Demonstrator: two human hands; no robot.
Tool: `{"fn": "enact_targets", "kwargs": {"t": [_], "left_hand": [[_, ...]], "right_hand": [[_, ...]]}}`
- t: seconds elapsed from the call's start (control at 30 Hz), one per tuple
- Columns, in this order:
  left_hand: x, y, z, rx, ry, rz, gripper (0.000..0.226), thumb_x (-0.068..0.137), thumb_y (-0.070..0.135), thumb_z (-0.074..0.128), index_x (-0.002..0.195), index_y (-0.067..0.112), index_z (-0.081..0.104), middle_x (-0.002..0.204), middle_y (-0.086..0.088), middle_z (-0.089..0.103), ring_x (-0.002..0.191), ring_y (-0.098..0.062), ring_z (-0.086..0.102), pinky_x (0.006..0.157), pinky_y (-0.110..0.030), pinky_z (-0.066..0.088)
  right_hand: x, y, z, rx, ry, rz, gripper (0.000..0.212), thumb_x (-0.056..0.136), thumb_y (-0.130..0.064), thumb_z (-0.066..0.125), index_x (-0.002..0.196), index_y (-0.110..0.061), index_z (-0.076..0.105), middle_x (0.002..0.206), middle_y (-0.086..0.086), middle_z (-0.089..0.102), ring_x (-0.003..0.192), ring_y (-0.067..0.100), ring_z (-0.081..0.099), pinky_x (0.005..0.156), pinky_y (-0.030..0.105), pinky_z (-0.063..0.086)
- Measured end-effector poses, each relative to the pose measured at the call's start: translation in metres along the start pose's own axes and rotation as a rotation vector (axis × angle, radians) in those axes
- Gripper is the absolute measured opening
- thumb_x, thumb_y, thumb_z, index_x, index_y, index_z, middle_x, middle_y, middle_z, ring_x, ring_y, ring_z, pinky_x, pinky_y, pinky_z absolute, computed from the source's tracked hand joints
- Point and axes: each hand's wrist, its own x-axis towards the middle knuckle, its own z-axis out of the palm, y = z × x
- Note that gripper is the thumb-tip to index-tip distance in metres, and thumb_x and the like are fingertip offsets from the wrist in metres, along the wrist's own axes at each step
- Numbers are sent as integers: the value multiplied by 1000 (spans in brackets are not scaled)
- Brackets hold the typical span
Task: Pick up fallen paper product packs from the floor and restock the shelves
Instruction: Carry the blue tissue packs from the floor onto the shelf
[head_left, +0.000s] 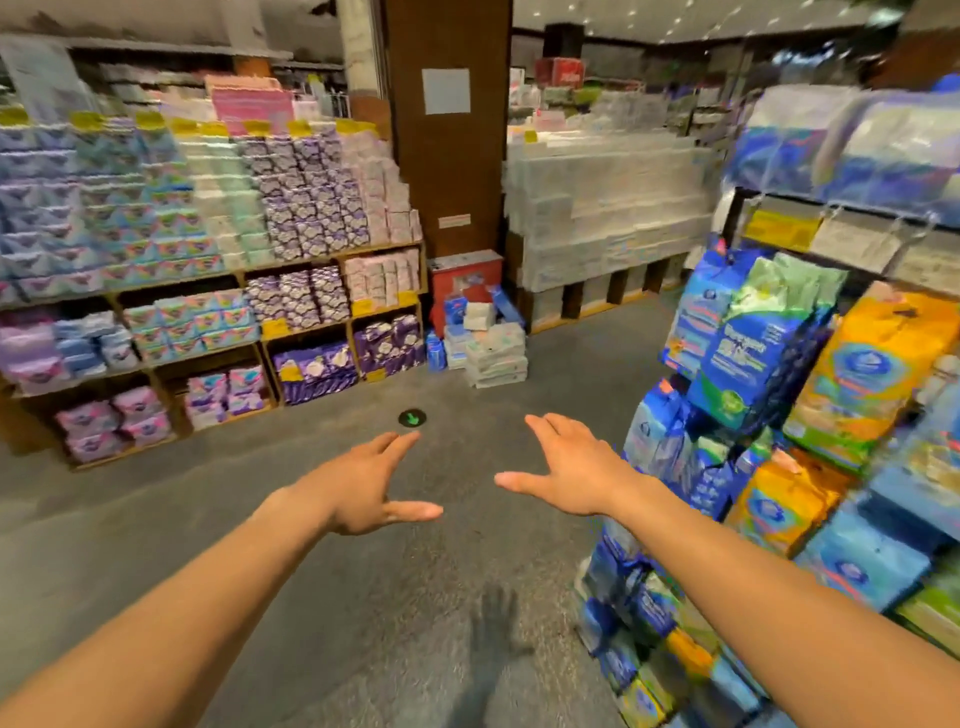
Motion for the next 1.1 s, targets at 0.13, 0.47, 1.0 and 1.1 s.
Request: {"fn": "enact_targets", "kwargs": {"t": [0.13,0.47,1.0,1.1], "left_hand": [[125,-50,-55,-6,2,15,131,61,101,38,162,29,-4,170,-1,9,152,-25,24,122,-42,28],[420,-208,-170,1,49,17,118,74,84,52,162,27,-4,170,-1,1,155,-24,12,123,-42,21],[971,-419,-326,166,-57,158,131,58,97,33,162,29,-7,170,-5,5,153,-28,20,114,-44,39],[1070,-450,-331,150,-86,137,122,69,90,43,162,28,-6,170,-5,4,153,-28,20,115,-42,38]], "right_hand": [[144,15,-39,42,-22,9,108,85,-83,44,163,-19,7,169,7,11,155,29,11,120,60,26],[493,21,-89,61,13,0,105,87,-78,51,162,-19,8,168,8,16,153,31,18,120,55,28],[1037,103,-149,234,-3,192,105,88,-71,58,163,-18,7,168,7,16,152,28,23,120,39,27],[1148,131,-144,236,11,167,104,87,-70,61,162,-16,12,164,8,27,147,28,33,116,40,35]]}}
